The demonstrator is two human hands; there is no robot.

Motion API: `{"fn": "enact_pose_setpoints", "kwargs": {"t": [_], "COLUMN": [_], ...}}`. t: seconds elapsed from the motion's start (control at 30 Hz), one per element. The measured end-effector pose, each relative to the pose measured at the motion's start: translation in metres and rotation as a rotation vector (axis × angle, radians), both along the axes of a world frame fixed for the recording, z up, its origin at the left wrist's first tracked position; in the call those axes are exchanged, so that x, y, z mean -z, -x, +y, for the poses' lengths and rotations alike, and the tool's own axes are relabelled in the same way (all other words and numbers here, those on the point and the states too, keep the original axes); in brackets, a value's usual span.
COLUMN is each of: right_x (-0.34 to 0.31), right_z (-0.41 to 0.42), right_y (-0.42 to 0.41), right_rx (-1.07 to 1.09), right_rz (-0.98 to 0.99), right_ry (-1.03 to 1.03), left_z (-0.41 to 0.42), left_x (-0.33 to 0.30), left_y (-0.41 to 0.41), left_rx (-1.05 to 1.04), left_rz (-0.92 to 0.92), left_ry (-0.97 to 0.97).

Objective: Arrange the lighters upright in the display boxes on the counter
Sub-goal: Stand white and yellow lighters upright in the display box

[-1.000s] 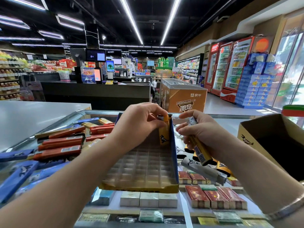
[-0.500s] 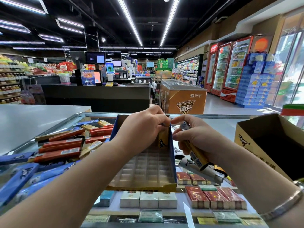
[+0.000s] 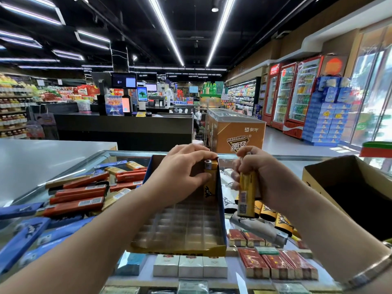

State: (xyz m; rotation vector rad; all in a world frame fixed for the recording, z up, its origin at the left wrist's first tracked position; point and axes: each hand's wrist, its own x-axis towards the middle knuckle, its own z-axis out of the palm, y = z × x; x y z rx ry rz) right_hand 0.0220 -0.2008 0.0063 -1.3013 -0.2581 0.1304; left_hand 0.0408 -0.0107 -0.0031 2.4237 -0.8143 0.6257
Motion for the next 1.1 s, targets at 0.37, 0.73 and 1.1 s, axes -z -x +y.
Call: {"fn": "enact_pose_setpoints", "kwargs": {"t": [0.37, 0.73, 1.1], "right_x": [-0.002, -0.002, 0.003], "right_z": [0.006, 0.004, 0.005], "right_y": [0.001, -0.002, -0.005], "right_rx": [-0.015, 0.220, 0.225], "right_rz": [-0.258, -0.055, 0.034], "right_ry": [-0.218, -0.202, -0.037], "left_z": [-0.019, -0.012, 0.004], "left_x": [-0.007, -0.012, -0.021], "left_y": [0.021, 0.018, 0.010], "left_rx": [0.206, 0.352, 0.110], "left_rz": [0.269, 0.471, 0.454], "left_ry": [0.260, 0.355, 0.409]}}
